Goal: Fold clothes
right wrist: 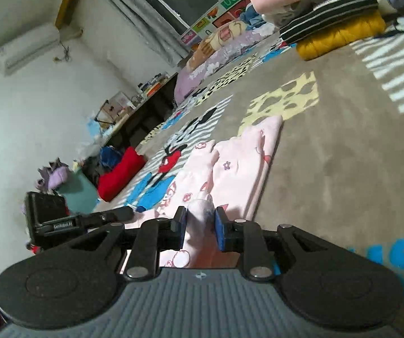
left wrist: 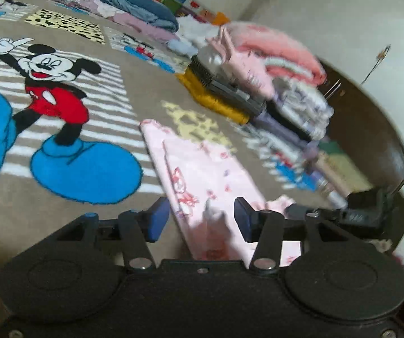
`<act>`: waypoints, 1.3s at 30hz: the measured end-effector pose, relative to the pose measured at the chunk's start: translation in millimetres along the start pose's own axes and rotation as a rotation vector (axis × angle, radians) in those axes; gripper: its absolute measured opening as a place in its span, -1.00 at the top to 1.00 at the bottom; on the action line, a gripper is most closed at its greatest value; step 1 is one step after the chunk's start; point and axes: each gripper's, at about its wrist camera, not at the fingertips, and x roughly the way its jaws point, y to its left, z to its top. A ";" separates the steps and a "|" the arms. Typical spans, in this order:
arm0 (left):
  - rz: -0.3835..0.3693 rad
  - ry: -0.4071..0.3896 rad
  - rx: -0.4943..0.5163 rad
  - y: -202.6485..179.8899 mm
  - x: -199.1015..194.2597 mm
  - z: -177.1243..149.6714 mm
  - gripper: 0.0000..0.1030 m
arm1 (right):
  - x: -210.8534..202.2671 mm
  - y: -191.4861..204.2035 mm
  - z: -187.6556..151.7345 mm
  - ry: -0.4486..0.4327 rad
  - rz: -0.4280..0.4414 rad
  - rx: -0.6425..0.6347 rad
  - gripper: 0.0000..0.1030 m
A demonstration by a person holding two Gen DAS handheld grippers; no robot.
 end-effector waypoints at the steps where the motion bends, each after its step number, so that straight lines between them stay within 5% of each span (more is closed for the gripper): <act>1: -0.027 -0.004 0.000 -1.8 -4.7 -0.5 0.05 | -1.5 0.4 -1.9 -0.002 0.009 0.005 0.30; 3: -0.058 -0.001 0.018 -8.5 -12.9 -4.3 0.06 | -4.5 1.3 -5.6 -0.006 0.028 0.016 0.11; 8: -0.017 0.072 0.119 -26.8 -2.9 -21.6 0.08 | -4.9 9.5 -11.2 0.021 0.022 -0.026 0.06; 10: -0.005 0.078 0.153 -32.6 0.4 -25.9 0.55 | -4.8 13.1 -13.2 0.033 0.018 -0.045 0.11; 12: 0.002 0.050 0.171 -33.7 -0.6 -26.6 0.78 | -5.8 18.1 -14.4 0.036 0.009 -0.078 0.66; 15: 0.011 -0.009 0.151 -28.2 -2.3 -22.2 0.91 | -12.0 19.0 -10.5 -0.013 0.007 -0.089 0.84; 24: -0.008 -0.165 0.155 -24.4 10.8 8.5 0.97 | -7.4 10.8 20.9 -0.145 0.016 -0.113 0.90; 39: -0.025 -0.218 0.146 17.8 53.2 51.5 0.97 | 47.7 -16.8 73.1 -0.216 -0.013 -0.135 0.90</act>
